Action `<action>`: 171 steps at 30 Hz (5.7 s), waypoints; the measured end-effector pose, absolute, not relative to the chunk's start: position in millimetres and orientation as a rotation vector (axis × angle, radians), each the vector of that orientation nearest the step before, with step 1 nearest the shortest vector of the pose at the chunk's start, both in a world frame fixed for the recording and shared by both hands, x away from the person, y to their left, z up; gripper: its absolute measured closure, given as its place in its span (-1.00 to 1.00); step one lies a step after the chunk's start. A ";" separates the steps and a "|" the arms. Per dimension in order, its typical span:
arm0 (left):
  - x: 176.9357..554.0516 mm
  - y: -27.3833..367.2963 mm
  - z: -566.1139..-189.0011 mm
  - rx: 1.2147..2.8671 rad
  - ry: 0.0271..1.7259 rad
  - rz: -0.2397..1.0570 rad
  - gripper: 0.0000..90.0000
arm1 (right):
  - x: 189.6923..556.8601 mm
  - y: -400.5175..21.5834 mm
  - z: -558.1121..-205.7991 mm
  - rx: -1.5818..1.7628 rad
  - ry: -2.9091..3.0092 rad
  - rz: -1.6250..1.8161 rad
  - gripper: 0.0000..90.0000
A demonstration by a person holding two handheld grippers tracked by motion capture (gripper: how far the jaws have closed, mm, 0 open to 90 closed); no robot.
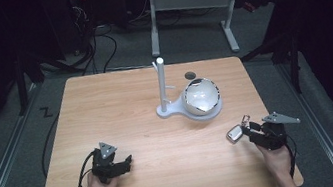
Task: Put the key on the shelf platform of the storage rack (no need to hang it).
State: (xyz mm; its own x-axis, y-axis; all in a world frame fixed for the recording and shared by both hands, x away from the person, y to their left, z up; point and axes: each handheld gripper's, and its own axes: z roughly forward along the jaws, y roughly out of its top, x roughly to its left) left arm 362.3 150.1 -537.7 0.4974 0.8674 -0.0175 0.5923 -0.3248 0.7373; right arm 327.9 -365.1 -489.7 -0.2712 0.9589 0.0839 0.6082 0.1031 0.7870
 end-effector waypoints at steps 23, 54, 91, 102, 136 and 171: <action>362.3 150.2 -537.6 2.045 1.194 0.504 -0.54 | 350.0 -386.8 -508.4 1.592 1.969 0.865 0.47; 362.3 150.2 -537.6 2.045 1.194 0.504 -0.54 | 360.8 -378.3 -520.6 1.559 2.030 0.766 0.65; 362.4 150.4 -537.6 2.043 1.195 0.501 -0.54 | 348.4 -364.4 -458.7 1.407 2.013 1.075 0.65; 362.4 150.5 -537.5 2.043 1.195 0.499 -0.54 | 348.0 -358.0 -444.0 1.356 2.016 1.105 0.65; 362.4 150.1 -537.6 2.045 1.194 0.504 -0.54 | 350.8 -348.5 -412.7 1.260 2.003 1.208 0.65; 362.4 150.4 -537.6 2.043 1.194 0.501 -0.54 | 384.8 -316.7 -374.5 1.142 2.041 1.239 0.65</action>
